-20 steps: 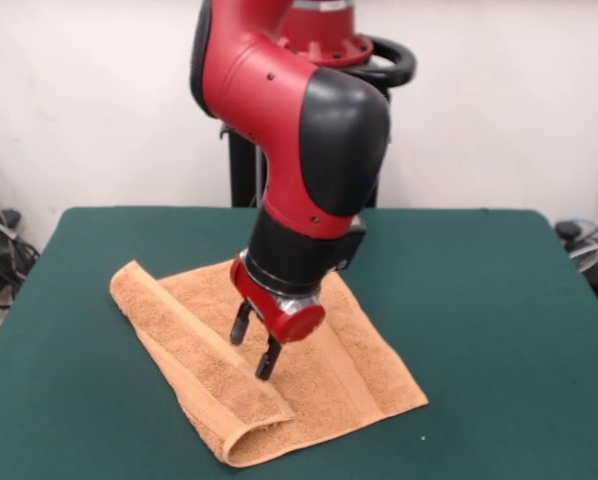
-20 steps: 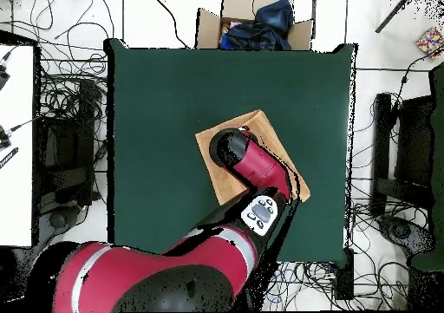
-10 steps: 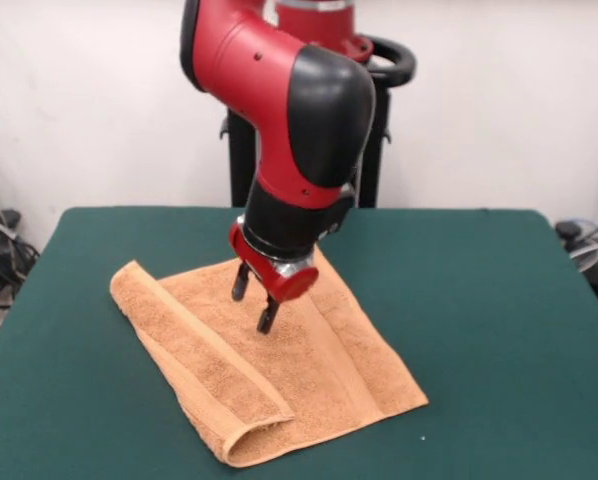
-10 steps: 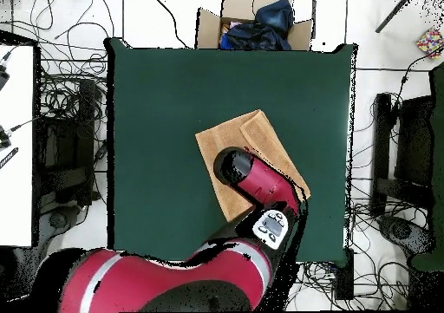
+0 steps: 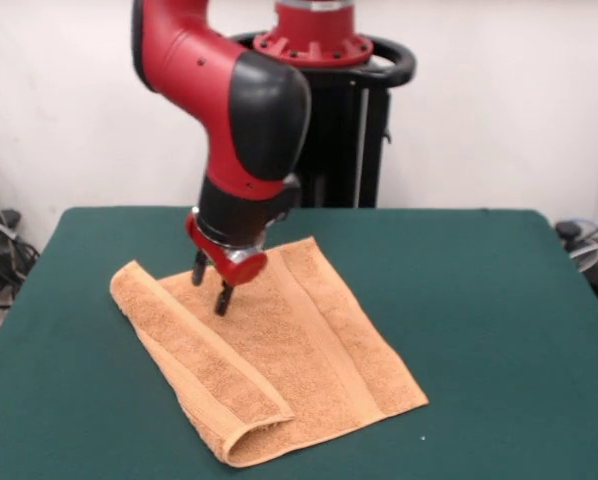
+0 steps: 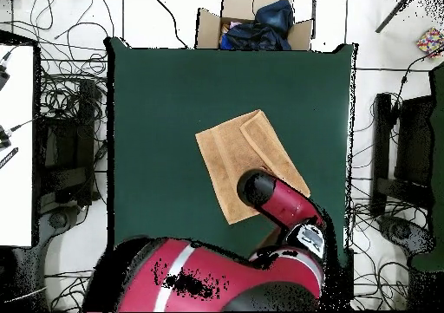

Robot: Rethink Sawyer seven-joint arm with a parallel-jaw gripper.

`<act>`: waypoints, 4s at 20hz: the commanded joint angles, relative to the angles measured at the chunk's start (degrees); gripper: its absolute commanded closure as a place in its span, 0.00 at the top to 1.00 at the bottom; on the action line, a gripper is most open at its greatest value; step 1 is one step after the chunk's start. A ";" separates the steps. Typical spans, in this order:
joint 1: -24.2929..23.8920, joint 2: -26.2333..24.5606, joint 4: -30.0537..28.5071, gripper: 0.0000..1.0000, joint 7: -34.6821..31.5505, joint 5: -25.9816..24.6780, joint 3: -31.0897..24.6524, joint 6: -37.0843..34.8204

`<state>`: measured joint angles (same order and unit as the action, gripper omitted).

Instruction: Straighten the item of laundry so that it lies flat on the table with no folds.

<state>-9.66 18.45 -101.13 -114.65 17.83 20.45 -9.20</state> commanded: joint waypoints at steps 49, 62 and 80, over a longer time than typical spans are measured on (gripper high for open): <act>7.01 -9.34 -1.60 1.00 -13.24 5.90 -0.17 33.89; 10.32 -11.37 -2.18 1.00 -11.65 12.22 3.55 41.09; 10.49 -12.89 -2.49 1.00 -12.39 14.30 6.56 47.87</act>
<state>0.31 7.07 -102.27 -114.65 28.01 31.03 36.36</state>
